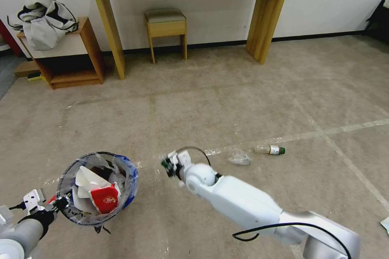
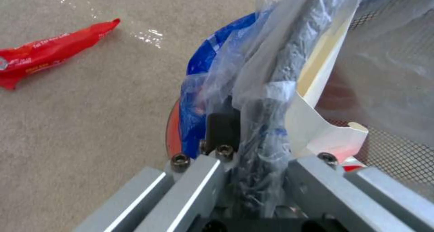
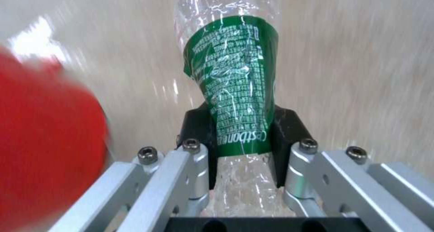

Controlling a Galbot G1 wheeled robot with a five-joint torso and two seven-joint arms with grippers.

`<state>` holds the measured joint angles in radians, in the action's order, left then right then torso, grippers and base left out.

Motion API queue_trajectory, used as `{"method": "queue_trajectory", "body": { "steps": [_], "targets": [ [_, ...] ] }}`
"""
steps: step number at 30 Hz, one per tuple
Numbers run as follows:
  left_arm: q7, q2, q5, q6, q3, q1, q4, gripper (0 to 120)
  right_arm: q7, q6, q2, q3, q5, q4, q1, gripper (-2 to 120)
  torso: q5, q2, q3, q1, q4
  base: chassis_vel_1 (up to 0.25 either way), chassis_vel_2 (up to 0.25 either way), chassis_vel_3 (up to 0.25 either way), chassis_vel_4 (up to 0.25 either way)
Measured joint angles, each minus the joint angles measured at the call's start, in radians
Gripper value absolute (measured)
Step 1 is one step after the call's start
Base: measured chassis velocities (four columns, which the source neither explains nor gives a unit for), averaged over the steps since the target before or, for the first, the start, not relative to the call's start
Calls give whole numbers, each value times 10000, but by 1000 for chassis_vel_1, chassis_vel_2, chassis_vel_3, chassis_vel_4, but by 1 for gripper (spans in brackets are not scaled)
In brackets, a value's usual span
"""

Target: Pick up the trash bin and place the garbage on the floor into it.

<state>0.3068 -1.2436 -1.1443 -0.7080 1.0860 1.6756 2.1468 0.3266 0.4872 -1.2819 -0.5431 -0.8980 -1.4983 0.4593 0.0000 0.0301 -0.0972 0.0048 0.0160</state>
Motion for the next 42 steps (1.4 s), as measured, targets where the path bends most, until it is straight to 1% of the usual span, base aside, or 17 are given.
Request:
{"method": "queue_trajectory", "body": {
  "steps": [2, 4, 7, 8, 9, 11, 12, 13, 14, 16, 17, 19, 20, 21, 28, 30, 42],
  "targets": [
    [11, 22, -20, -10, -12, -2, 25, 0, -47, -279, 127, 121, -26, -446, -135, 19, 0, 0, 1, 0, 1, 0, 0, 0, 0],
    [58, 62, -117, -33, -49, 0, 97, 0, -259, -904, 276, 284, -126, -1177, -450, 19, 0, 0, 1, 0, 0, 0, 0, 0, 0],
    [73, 82, -151, -49, -71, 5, 134, 0, -381, -1201, 312, 315, -200, -1475, -608, 19, 0, 0, 1, 0, 0, 0, 0, 0, 0],
    [83, 107, -183, -67, -92, 13, 167, 0, -571, -1705, 344, 299, -247, -1787, -820, 19, 0, 0, 1, 0, 0, 0, 0, 0, 0],
    [83, 107, -183, -67, -92, 13, 167, 0, -571, -1705, 344, 299, -247, -1787, -820, 19, 0, 0, 1, 0, 0, 0, 0, 0, 0],
    [109, 138, -273, -109, -134, 38, 244, 0, -1096, -2696, 344, 198, -214, -2214, -1218, 19, 0, 0, 1, 0, -1, 0, 0, 0, 0],
    [109, 138, -273, -109, -134, 38, 244, 0, -1096, -2696, 344, 198, -214, -2214, -1218, 19, 0, 0, 1, 0, -1, 0, 0, 0, 0],
    [128, 151, -332, -130, -152, 53, 279, 0, -1368, -3127, 309, 141, -152, -2298, -1397, 19, 0, 0, 1, 0, 0, 0, 0, 0, 0],
    [128, 151, -332, -130, -152, 53, 279, 0, -1368, -3127, 309, 141, -152, -2298, -1397, 19, 0, 0, 1, 0, 0, 0, 0, 0, 0],
    [159, 185, -428, -174, -185, 57, 329, 0, -1866, -3985, 196, -103, -48, -2320, -1734, 19, 0, 0, 0, 0, -1, 0, 0, 0, 0],
    [159, 185, -428, -174, -185, 57, 329, 0, -1866, -3985, 196, -103, -48, -2320, -1734, 19, 0, 0, 0, 0, -1, 0, 0, 0, 0],
    [196, 215, -544, -211, -212, 53, 406, 0, -2253, -4746, 14, -388, -72, -2202, -1986, 19, 0, 0, 0, 0, 0, 0, 0, 0, 0],
    [196, 215, -544, -211, -212, 53, 406, 0, -2253, -4746, 14, -388, -72, -2202, -1986, 19, 0, 0, 0, 0, 0, 0, 0, 0, 0],
    [216, 231, -592, -235, -237, 53, 457, 0, -2425, -5228, -145, -597, -166, -2127, -2128, 19, 0, 0, 1, 0, 0, 0, 0, 0, 0],
    [249, 266, -653, -270, -291, 55, 573, 0, -2863, -6011, -592, -1210, -486, -1914, -2478, 19, -1, -1, 1, 0, -1, 0, 0, 0, 0],
    [275, 268, -701, -274, -304, 53, 627, 0, -3043, -6396, -758, -1681, -692, -1736, -2593, 19, -1, 0, 0, 0, -1, 0, 0, 0, 0],
    [355, 314, -873, -281, -300, 74, 787, 0, -3962, -7354, -955, -2647, -859, -1078, -2496, 19, -1, 0, 1, 0, -1, 0, 0, 0, 0]
  ]
}}
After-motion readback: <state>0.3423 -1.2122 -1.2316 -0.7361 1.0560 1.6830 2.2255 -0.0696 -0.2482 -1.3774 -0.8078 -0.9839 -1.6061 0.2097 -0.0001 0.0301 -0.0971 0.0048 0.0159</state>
